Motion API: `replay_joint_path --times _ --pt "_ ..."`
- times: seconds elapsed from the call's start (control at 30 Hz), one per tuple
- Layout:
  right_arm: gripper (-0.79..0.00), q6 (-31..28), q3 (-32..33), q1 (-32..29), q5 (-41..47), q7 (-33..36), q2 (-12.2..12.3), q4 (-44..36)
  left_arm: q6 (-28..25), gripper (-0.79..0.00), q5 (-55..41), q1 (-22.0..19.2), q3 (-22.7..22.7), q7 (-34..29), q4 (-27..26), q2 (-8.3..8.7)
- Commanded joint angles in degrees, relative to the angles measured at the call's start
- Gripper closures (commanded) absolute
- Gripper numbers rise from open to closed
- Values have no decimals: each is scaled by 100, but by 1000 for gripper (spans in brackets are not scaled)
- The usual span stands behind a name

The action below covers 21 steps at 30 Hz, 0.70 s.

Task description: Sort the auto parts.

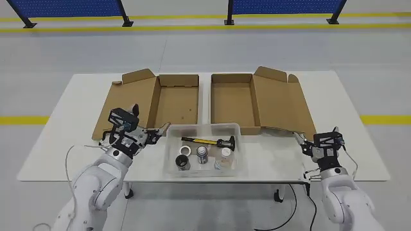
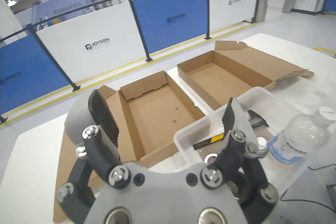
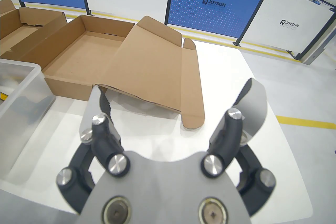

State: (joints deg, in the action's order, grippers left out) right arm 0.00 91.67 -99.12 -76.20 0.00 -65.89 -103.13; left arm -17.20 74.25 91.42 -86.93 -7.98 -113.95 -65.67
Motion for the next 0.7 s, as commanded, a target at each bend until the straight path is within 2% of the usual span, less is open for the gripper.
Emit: replay_joint_path --times 0.0,0.23,0.33,0.67 --pt "-785 0 0 0 0 0 0 0 -118 -785 -16 -106 219 -83 -50 -12" --pt "-785 0 0 0 0 0 0 0 -660 -785 350 -415 1160 -361 -69 -51" --pt "-785 0 0 0 0 0 0 0 -722 -785 491 -479 1496 -380 -1 -74" --pt "-785 0 0 0 0 0 0 0 -704 -785 491 -708 2157 -409 281 -153"
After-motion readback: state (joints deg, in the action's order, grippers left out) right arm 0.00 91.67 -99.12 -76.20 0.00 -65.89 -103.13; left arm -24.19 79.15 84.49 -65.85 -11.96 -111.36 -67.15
